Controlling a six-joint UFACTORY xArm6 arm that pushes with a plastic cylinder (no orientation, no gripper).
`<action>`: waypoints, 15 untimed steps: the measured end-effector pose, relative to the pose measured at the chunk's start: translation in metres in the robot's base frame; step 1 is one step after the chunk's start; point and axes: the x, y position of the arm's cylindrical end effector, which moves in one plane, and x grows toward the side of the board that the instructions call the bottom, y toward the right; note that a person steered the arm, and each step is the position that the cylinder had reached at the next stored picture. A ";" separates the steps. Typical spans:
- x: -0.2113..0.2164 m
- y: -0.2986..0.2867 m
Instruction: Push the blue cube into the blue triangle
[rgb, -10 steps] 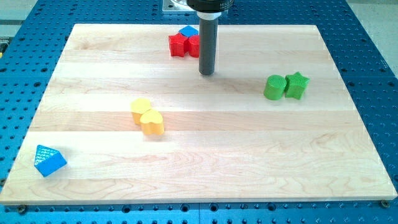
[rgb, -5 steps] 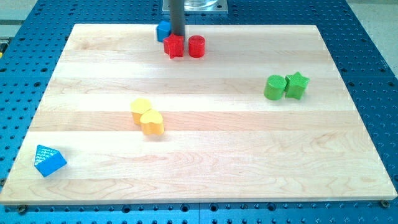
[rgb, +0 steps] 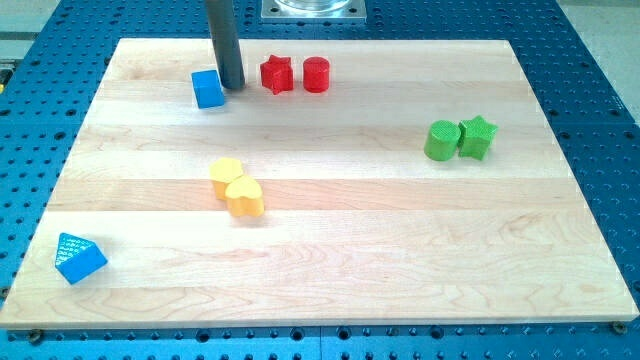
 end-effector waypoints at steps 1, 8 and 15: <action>0.057 -0.027; 0.101 -0.081; 0.073 -0.055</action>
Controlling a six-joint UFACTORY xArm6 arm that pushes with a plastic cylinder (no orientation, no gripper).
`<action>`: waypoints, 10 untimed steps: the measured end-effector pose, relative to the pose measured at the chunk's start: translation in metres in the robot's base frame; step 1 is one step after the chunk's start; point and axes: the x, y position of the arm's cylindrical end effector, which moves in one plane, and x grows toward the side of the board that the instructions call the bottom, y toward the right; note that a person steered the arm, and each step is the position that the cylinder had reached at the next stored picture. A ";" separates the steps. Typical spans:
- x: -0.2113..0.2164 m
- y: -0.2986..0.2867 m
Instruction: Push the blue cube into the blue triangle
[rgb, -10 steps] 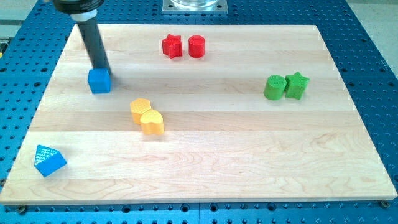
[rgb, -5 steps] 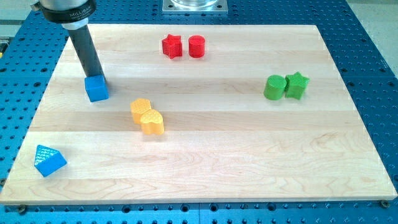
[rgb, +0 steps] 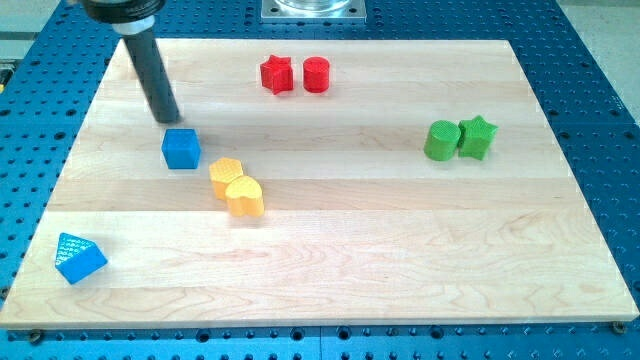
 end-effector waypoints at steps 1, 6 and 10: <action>0.018 0.044; 0.164 -0.015; 0.183 -0.011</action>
